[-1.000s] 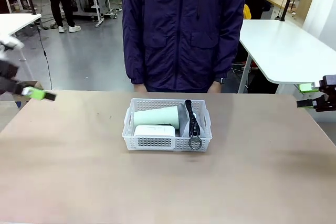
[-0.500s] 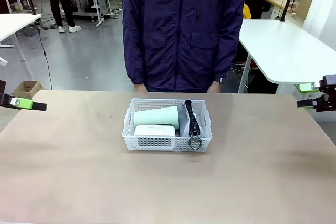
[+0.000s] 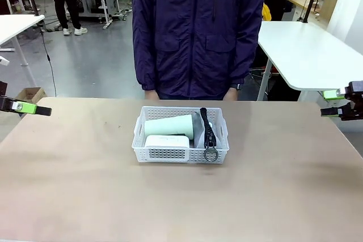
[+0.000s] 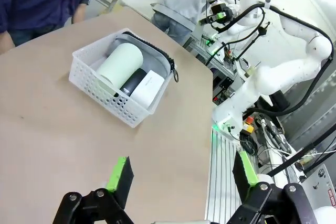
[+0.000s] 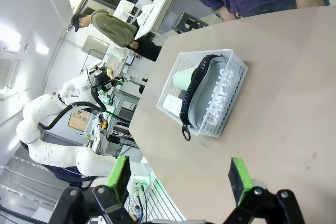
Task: Efficiently arrange items inside the basket to fit them all.
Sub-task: Pick up the Reusable plastic cup and place it inside the Organizing basket.
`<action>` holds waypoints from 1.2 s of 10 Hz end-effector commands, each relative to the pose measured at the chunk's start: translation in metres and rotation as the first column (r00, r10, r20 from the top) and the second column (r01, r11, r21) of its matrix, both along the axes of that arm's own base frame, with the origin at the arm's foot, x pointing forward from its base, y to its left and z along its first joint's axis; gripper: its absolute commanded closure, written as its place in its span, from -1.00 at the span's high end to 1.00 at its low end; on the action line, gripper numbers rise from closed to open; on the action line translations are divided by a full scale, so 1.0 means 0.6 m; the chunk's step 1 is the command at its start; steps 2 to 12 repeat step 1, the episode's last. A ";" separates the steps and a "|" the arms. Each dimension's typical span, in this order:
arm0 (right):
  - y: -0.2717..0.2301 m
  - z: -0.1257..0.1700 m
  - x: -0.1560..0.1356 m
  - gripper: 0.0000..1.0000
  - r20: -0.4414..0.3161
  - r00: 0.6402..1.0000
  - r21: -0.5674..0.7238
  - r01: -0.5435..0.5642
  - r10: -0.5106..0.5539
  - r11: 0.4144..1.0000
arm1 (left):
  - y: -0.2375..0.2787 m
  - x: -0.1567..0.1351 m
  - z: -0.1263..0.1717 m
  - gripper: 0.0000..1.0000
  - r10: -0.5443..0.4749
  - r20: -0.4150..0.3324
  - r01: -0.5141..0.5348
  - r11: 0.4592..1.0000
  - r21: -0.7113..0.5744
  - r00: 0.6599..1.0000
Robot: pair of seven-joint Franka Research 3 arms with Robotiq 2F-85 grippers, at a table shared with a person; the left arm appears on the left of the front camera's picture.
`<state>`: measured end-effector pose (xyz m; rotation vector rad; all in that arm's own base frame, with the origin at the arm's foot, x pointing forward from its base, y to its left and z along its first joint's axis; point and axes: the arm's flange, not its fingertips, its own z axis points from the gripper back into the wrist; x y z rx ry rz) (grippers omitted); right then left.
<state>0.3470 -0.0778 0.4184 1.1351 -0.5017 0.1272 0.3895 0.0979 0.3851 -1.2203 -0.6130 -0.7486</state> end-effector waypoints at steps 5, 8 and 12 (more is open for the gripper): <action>-0.002 0.001 -0.004 1.00 0.005 1.000 -0.005 -0.009 0.009 1.000 | 0.001 -0.005 0.001 1.00 -0.002 -0.015 0.002 1.000 0.015 1.000; -0.002 0.001 -0.004 1.00 0.005 1.000 -0.005 -0.009 0.009 1.000 | 0.001 -0.005 0.001 1.00 -0.002 -0.015 0.002 1.000 0.015 1.000; -0.002 0.001 -0.004 1.00 0.005 1.000 -0.005 -0.009 0.009 1.000 | 0.001 -0.005 0.001 1.00 -0.002 -0.015 0.002 1.000 0.015 1.000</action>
